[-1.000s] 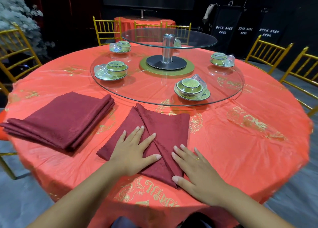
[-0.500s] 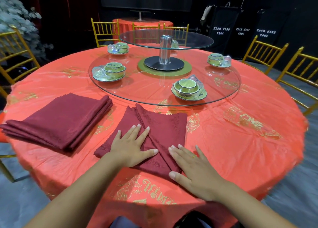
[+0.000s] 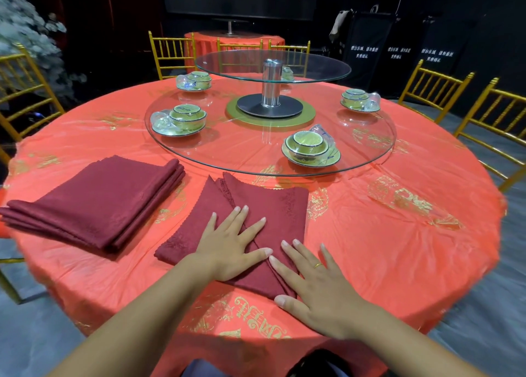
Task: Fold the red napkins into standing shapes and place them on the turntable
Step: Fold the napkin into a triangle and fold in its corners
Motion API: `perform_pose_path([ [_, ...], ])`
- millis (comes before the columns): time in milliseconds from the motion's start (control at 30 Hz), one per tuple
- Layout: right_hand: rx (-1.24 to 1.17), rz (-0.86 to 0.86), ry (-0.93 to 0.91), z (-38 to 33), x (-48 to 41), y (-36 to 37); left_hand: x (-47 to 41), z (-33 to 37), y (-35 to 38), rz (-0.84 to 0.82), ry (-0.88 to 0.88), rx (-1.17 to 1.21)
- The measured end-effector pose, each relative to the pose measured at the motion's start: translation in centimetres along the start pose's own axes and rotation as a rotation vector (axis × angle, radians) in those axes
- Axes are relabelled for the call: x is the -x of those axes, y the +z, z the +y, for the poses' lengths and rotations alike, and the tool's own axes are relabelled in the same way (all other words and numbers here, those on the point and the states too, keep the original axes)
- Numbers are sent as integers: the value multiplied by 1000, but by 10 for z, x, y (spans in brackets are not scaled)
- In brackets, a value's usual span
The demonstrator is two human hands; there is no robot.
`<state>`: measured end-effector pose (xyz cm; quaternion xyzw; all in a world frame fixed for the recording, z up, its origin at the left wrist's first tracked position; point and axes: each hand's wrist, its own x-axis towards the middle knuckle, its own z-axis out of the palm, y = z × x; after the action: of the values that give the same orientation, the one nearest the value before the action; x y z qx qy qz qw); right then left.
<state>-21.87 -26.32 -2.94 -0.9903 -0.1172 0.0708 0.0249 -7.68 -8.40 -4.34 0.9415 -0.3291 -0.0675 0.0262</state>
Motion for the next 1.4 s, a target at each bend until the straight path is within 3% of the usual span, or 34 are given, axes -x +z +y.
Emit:
perform_pose_path([
  [133, 16, 76, -159, -1, 4, -2, -1, -3, 5, 22, 2, -16],
  [333, -46, 45, -363, 0, 13, 2, 0, -2, 5, 31, -1, 8],
  [467, -406, 200, -415, 12, 14, -7, 0, -3, 6, 33, -3, 0],
  [600, -417, 393, -325, 24, -6, -13, 0, -3, 7, 35, 3, -17],
  [767, -103, 94, -14, 50, -52, -5, -1, -3, 8, 44, -5, -5],
  [833, -67, 56, 87, 66, -68, -7, -1, -3, 8, 44, -7, -6],
  [1000, -138, 77, 275, 98, -100, -20, 1, -3, 7, 47, 1, 1],
  [1133, -360, 384, 259, 101, -108, -27, 1, -3, 6, 36, 9, 4],
  [1233, -452, 478, 292, 98, -109, -31, 3, -4, 5, 18, 38, 3],
  [1300, -488, 492, 324, 97, -107, -33, 5, -6, 2, -5, 85, -11],
  [1400, -499, 370, 345, 99, -97, -37, 11, -11, -2, -25, 202, -38],
])
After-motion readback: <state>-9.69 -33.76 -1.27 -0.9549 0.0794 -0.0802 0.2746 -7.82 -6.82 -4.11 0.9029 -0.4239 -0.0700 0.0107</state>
